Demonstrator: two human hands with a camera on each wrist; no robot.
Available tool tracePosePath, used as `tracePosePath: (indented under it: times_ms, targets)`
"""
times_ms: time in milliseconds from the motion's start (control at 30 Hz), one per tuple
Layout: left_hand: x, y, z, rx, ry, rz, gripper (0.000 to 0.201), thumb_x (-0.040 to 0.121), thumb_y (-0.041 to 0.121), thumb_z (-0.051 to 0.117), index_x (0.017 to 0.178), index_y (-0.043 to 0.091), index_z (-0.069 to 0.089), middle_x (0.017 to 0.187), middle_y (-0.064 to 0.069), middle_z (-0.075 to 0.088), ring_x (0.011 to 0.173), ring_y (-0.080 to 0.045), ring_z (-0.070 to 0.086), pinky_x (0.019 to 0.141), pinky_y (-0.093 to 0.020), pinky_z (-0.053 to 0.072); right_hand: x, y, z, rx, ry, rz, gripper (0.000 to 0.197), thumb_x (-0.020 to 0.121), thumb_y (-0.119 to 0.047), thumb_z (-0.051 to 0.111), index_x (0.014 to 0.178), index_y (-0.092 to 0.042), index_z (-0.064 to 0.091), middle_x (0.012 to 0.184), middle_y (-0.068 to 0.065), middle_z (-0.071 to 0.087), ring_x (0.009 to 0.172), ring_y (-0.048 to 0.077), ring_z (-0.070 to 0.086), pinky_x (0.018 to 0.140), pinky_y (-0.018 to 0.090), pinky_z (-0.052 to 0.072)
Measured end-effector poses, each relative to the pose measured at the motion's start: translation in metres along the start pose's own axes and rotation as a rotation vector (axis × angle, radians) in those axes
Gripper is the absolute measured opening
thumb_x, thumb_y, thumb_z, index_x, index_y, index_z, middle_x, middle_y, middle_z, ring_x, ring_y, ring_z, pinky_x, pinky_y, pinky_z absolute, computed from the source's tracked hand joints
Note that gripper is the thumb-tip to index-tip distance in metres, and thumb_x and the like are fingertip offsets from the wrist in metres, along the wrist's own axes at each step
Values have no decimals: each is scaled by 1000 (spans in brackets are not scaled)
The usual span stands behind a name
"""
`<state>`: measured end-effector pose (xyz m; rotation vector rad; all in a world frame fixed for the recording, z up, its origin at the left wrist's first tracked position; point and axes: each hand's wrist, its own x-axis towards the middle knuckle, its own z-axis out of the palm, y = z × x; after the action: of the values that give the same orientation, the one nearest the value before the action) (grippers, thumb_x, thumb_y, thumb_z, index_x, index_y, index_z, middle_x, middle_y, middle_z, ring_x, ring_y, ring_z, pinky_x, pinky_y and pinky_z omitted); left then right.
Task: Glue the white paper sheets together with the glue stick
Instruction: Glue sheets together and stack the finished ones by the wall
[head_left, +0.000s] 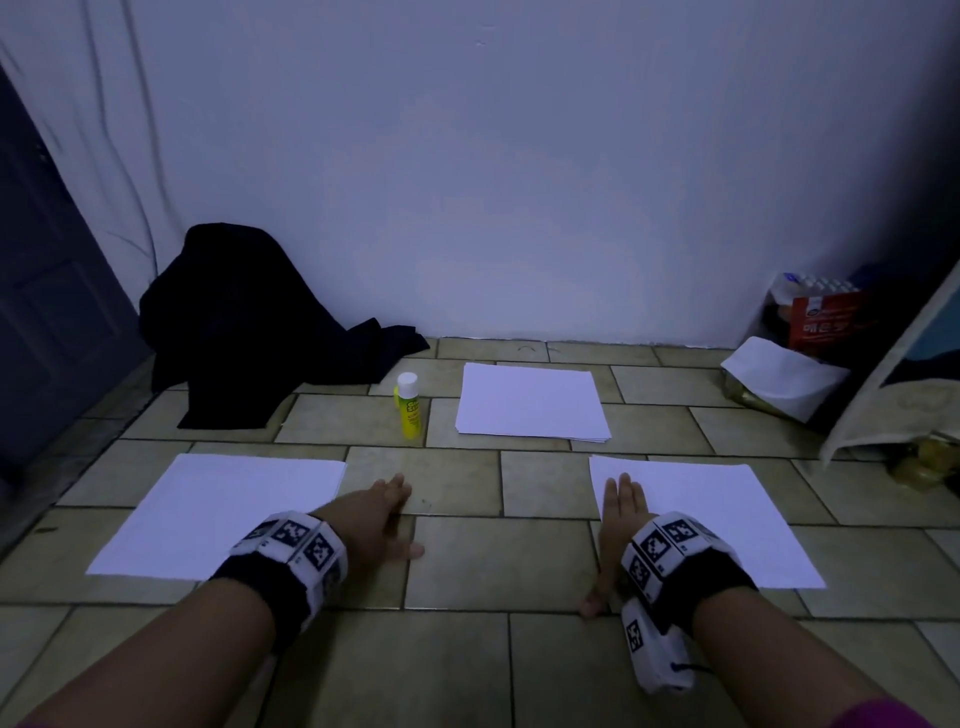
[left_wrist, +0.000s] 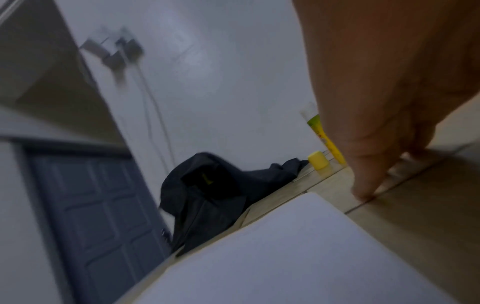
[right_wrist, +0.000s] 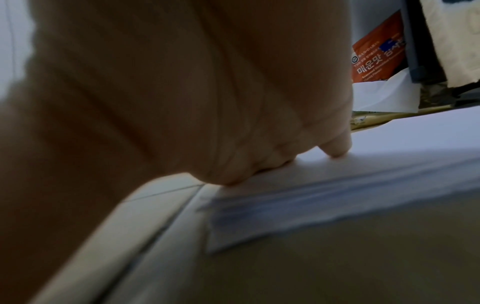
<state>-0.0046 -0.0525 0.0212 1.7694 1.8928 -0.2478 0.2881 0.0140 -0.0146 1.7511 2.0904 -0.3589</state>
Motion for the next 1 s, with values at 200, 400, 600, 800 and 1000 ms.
tracePosePath:
  times_ms: [200,400,600,800,1000]
  targets:
    - [-17,-53,-22,-121,293,-78,88,78,47,74,149,21,29,152,-2,35,137,-20,36,108,-27,30,3,0,1,4,10,-7,162,43,-67,83,144,2,-25,153,21,-25,144,35,-18,119,47,2]
    - [-29,-95,-12,8,81,-392,108,67,61,77,146,8,25,144,-4,39,131,-18,40,105,-29,37,3,0,1,-33,6,3,162,43,-67,82,143,2,-25,153,21,-25,144,34,-17,118,47,4]
    - [-29,-95,-8,102,136,-375,90,72,54,76,140,10,36,137,-2,49,124,-16,49,102,-26,41,3,0,0,-64,-7,13,161,44,-68,81,143,3,-25,154,22,-24,145,35,-16,118,47,6]
    - [-31,-100,-14,20,163,-359,77,88,56,58,145,10,32,145,-4,44,129,-17,45,105,-25,35,2,0,0,-57,3,10,161,45,-66,82,144,3,-24,154,21,-24,145,34,-16,118,46,5]
    - [-32,-112,-34,58,312,-359,33,89,21,59,119,7,57,105,-6,66,98,-20,59,82,-24,43,2,0,-1,-66,-7,7,160,45,-67,82,144,2,-25,154,22,-25,145,35,-16,118,47,5]
